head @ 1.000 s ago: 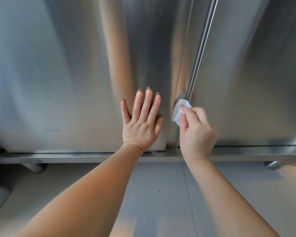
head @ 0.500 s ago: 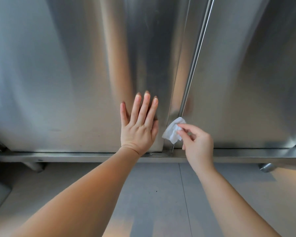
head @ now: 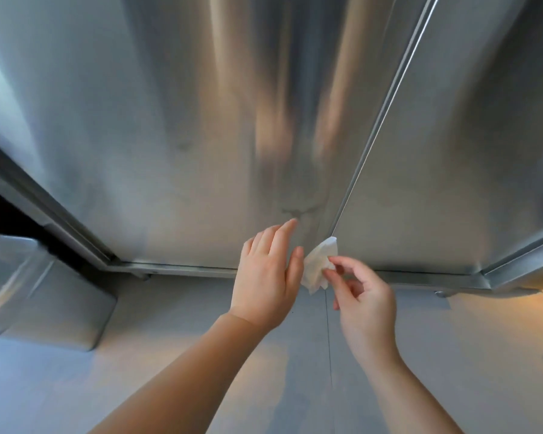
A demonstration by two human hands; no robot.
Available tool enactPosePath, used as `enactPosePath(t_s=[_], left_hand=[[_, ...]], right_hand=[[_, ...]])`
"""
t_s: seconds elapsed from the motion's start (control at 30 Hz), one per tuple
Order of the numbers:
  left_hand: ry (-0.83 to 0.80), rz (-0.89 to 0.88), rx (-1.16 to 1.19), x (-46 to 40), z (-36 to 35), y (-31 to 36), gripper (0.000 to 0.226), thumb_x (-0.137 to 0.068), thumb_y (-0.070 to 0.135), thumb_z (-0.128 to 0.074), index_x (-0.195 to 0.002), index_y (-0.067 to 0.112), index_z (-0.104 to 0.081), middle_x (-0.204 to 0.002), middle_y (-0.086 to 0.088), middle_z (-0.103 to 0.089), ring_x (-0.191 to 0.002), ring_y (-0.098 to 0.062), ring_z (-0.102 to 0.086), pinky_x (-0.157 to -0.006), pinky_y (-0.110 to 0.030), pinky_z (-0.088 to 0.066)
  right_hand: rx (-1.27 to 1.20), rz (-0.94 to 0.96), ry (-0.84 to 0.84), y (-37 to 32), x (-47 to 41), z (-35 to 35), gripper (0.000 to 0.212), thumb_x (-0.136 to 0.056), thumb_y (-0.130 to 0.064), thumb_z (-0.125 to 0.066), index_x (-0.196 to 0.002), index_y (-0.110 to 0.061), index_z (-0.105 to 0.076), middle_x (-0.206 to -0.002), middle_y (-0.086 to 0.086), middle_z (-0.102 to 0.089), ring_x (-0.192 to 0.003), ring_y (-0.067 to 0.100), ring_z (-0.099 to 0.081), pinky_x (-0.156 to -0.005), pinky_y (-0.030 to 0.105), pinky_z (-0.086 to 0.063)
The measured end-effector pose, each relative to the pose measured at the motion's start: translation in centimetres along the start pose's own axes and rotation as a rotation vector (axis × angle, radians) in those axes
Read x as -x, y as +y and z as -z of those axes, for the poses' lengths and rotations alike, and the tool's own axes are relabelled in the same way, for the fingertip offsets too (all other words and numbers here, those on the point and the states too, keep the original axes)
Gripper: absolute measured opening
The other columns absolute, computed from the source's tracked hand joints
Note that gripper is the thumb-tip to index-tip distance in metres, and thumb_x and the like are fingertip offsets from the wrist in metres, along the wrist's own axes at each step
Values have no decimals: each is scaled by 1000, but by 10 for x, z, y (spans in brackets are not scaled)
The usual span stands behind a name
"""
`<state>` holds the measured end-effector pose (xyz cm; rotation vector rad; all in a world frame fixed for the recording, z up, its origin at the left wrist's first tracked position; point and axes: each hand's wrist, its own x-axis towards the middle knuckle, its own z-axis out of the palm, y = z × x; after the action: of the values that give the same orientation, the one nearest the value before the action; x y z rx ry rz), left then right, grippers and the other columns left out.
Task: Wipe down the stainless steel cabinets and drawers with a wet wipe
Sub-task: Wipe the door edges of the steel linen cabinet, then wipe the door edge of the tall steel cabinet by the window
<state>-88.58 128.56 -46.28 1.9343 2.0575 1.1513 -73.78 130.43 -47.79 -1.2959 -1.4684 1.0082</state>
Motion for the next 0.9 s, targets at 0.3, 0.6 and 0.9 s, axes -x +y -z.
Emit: enactPosePath(t_s=[0.3, 0.6, 0.9], left_hand=[[91, 126, 137, -61, 248, 128, 37, -96, 32, -46, -118, 8, -64, -102, 4, -67, -95, -16, -61, -82, -34, -49], [316, 139, 164, -97, 429, 219, 8, -90, 19, -69, -97, 15, -72, -85, 14, -66, -83, 6, -60, -69, -6, -43], [397, 161, 93, -108, 497, 255, 5, -90, 12, -67, -86, 13, -70, -78, 11, -67, -75, -5, -62, -71, -19, -50]], right_hand=[[-5, 205, -93, -278, 20, 12, 30, -88, -8, -69, -95, -37, -66, -75, -15, -60, -57, 10, -51, -60, 17, -41], [-122, 390, -142, -481, 41, 25, 18, -88, -4, -68, -98, -18, -71, -83, -7, -62, -58, 20, -53, -61, 38, -50], [-170, 520, -247, -539, 46, 39, 14, -87, -19, -73, -99, -25, -69, -90, -12, -65, -61, 12, -50, -62, 19, -43]])
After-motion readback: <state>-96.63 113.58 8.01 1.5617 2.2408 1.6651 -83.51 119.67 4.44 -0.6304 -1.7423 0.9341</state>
